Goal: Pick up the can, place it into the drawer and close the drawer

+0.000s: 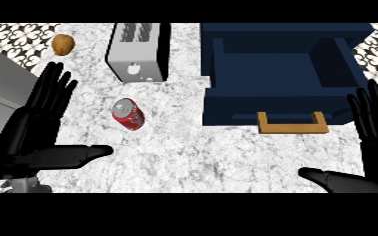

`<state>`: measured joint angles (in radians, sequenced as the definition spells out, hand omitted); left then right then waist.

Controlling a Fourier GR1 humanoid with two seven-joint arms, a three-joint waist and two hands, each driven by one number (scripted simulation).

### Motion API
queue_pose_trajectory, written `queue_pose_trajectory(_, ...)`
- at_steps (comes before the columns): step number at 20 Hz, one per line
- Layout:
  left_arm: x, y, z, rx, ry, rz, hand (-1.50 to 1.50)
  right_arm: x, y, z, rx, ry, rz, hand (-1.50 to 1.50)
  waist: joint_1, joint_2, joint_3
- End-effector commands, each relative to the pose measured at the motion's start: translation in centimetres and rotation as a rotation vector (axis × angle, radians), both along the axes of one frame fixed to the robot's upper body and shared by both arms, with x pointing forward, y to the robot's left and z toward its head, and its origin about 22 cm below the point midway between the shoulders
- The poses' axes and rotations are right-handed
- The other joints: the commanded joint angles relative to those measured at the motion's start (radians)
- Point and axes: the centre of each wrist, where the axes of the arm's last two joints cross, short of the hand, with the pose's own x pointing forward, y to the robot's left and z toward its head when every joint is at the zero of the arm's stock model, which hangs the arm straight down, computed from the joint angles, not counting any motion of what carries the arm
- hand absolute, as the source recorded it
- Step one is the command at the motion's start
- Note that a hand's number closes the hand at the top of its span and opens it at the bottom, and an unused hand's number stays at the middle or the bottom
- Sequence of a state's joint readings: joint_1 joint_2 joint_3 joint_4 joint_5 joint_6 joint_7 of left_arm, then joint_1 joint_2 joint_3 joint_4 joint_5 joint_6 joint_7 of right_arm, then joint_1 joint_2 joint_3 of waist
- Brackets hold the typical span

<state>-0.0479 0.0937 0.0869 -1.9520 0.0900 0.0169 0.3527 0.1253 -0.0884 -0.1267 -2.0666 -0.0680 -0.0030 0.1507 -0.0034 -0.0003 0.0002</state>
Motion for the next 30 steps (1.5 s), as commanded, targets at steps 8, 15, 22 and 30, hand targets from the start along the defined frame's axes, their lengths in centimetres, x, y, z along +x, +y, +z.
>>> queue_pose_trajectory(8,1.4,-2.0,-8.0,0.033,0.086,0.026,-1.50,0.3,1.0,1.3,-0.017,-0.014,0.011,-1.50,0.001,0.001,-0.001)
queue_pose_trajectory(15,1.8,-0.5,-12.3,0.058,0.098,0.063,-1.50,-1.5,-2.2,2.3,-0.016,-0.026,-0.010,-1.50,-0.001,0.001,0.000)
queue_pose_trajectory(22,1.4,-0.6,-15.3,0.061,0.120,0.107,-1.50,-3.0,-2.1,2.0,-0.018,-0.033,-0.027,-1.50,-0.001,0.000,0.000)
queue_pose_trajectory(30,5.2,-0.9,-17.4,0.051,0.167,0.123,-1.50,-2.9,-3.5,2.9,-0.017,-0.029,-0.036,-1.50,-0.004,0.001,0.000)
